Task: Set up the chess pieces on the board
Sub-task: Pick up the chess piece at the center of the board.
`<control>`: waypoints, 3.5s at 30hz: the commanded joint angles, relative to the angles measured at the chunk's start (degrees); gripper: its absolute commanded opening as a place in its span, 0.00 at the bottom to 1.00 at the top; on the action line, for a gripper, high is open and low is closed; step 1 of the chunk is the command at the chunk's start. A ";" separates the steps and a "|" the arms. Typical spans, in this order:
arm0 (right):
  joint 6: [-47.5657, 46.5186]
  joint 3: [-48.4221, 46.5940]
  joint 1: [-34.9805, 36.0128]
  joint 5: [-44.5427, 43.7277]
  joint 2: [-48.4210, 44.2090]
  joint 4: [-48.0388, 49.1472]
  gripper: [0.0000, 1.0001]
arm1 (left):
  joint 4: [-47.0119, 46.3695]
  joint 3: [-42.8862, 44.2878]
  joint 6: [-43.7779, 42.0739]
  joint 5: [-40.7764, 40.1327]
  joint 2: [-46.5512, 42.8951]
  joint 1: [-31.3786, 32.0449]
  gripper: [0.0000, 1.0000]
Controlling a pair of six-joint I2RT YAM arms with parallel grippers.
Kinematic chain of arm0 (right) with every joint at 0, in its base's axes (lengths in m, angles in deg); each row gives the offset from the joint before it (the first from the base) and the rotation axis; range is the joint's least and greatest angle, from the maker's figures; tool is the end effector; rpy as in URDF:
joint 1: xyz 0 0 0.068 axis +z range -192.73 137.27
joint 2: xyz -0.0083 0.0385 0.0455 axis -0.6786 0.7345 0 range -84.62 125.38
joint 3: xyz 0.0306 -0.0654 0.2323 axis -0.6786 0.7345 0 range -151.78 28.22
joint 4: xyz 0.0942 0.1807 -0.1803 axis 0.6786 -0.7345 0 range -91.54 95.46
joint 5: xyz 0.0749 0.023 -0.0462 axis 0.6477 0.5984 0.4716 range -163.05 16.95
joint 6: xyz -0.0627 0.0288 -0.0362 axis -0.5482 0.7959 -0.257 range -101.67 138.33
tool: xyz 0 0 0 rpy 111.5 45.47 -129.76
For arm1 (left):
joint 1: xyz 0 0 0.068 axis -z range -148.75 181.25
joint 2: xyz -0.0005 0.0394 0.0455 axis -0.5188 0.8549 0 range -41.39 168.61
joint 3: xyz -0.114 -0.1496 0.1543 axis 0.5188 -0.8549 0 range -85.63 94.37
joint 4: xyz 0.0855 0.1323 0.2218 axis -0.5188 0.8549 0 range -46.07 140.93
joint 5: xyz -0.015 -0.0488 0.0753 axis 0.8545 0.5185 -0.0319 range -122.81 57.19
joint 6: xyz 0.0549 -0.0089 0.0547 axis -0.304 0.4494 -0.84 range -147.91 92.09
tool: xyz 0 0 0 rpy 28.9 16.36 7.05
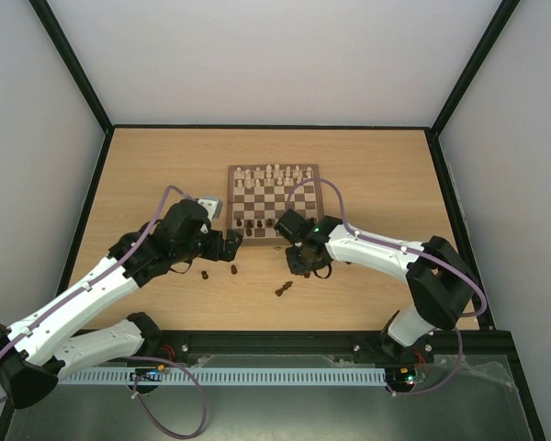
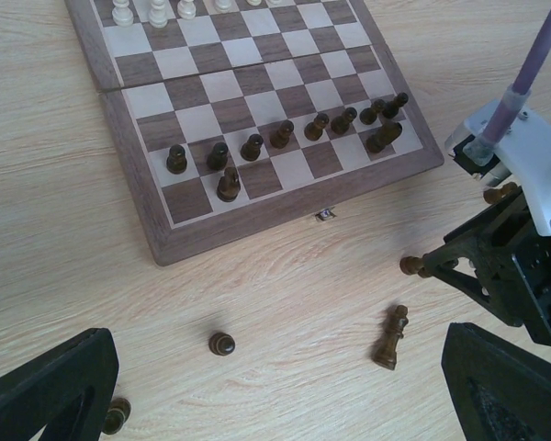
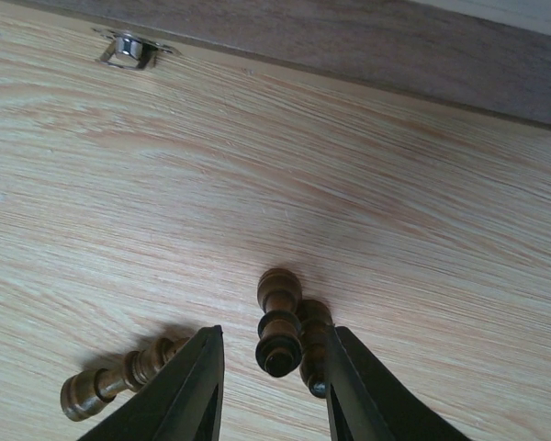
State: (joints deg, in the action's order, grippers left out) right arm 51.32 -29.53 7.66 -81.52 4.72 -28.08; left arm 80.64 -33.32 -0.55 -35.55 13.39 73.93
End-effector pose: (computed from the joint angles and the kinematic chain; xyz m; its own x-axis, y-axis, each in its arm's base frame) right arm 0.2154 0.2449 0.1367 -0.8786 -0.2169 -0.4254 -0.2910 0.9495 0.1170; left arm 0.1882 -0.1692 0.2642 -0.7111 0.0314 -0.7023 0.3638 0.8713 -0.3294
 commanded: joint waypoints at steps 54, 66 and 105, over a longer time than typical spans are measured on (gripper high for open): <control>-2.62 -18.56 0.53 1.52 -15.34 -14.72 0.10 | -6.97 -4.29 2.20 10.07 -8.03 -1.98 0.99; -1.96 -22.38 0.13 21.06 -29.45 -4.92 0.12 | -31.63 -16.25 14.78 28.65 -24.61 -1.98 0.99; 10.51 -13.23 0.14 47.02 -31.48 20.69 0.12 | -56.67 -23.74 33.43 40.80 -31.01 -0.66 0.63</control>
State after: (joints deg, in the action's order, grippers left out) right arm 61.24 -43.48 7.85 -36.59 -27.35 -9.90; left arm 25.41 -56.68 33.28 4.68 -17.90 72.88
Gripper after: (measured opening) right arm 0.121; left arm 0.648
